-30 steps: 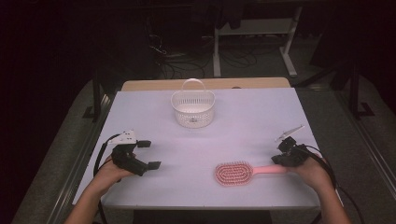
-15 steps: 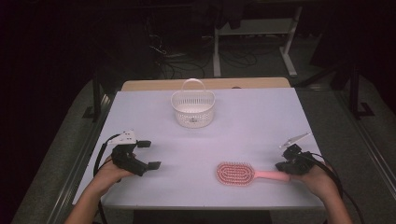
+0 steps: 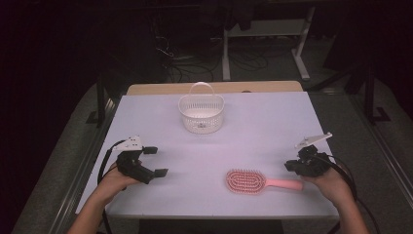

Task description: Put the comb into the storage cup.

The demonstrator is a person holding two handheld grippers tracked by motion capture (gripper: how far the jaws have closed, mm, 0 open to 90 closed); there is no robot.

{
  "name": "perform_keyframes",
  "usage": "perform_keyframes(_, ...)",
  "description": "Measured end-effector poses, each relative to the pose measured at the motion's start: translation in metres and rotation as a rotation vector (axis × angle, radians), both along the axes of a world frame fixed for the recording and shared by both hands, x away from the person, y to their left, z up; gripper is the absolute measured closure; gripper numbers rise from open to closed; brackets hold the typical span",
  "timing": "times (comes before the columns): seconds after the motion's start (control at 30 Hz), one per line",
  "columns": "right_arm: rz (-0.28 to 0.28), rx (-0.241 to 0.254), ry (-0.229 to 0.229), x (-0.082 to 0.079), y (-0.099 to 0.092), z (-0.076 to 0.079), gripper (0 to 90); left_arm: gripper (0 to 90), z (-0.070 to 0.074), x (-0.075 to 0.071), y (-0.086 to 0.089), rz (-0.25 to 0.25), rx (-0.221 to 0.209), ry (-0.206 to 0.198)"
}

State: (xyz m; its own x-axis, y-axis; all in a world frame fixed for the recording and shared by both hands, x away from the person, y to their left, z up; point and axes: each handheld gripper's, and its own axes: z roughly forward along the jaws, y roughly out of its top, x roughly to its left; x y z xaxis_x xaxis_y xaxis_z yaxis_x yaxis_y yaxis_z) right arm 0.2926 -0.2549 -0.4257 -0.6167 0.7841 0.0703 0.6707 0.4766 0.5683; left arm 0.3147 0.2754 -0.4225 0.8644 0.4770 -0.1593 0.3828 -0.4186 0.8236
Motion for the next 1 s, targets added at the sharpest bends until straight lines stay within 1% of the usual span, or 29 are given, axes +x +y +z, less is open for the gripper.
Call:
perform_keyframes(0.03,-0.003,0.017,-0.017,0.001,0.002,0.002,73.9,0.0,0.000,0.000,0.000,0.000,0.000,0.000)
perform_keyframes(0.07,-0.006,0.024,-0.024,0.002,0.003,0.004,72.8,0.0,0.000,0.000,0.000,0.000,0.000,0.000)
perform_keyframes(0.13,-0.005,0.035,-0.045,0.004,0.005,0.007,67.6,0.0,0.000,0.000,0.000,-0.001,0.002,0.000)
perform_keyframes(0.2,-0.001,0.055,-0.065,0.006,0.008,0.011,64.4,0.0,0.000,0.000,0.000,-0.001,0.001,0.000)
perform_keyframes(0.3,0.003,0.097,-0.088,0.010,0.013,0.017,57.4,0.0,0.000,0.000,0.000,0.000,0.001,0.001)
perform_keyframes(0.33,0.004,0.102,-0.095,0.011,0.015,0.018,55.2,0.0,0.000,0.000,0.000,0.001,0.000,0.002)
perform_keyframes(0.4,0.004,0.119,-0.116,0.013,0.020,0.022,48.8,0.0,0.000,0.000,0.000,-0.001,0.001,0.001)
perform_keyframes(0.5,0.005,0.158,-0.140,0.016,0.028,0.026,37.2,0.0,0.000,0.000,0.000,-0.003,0.001,0.001)
perform_keyframes(0.57,0.018,0.180,-0.159,0.018,0.032,0.028,30.4,0.0,0.000,0.001,0.000,-0.001,-0.002,0.001)
perform_keyframes(0.67,0.031,0.198,-0.181,0.019,0.038,0.028,22.2,0.0,0.000,0.001,0.000,-0.001,-0.003,0.001)
perform_keyframes(0.7,0.031,0.198,-0.181,0.019,0.038,0.028,22.2,0.0,0.000,0.001,0.000,-0.001,-0.003,0.001)
perform_keyframes(0.73,0.037,0.227,-0.201,0.019,0.042,0.027,13.5,0.0,0.000,0.001,0.000,-0.002,-0.002,0.001)
perform_keyframes(0.8,0.041,0.242,-0.206,0.018,0.044,0.025,11.6,0.0,0.000,0.002,0.000,-0.002,-0.003,0.000)
perform_keyframes(0.87,0.048,0.252,-0.211,0.018,0.046,0.022,4.9,0.0,0.001,0.002,0.000,-0.004,-0.003,-0.002)
perform_keyframes(0.93,0.060,0.253,-0.226,0.016,0.048,0.019,0.0,0.0,0.002,0.002,0.000,-0.005,-0.004,-0.003)
perform_keyframes(1.0,0.061,0.258,-0.233,0.015,0.049,0.016,0.0,0.0,0.002,0.002,0.000,-0.003,-0.007,-0.002)
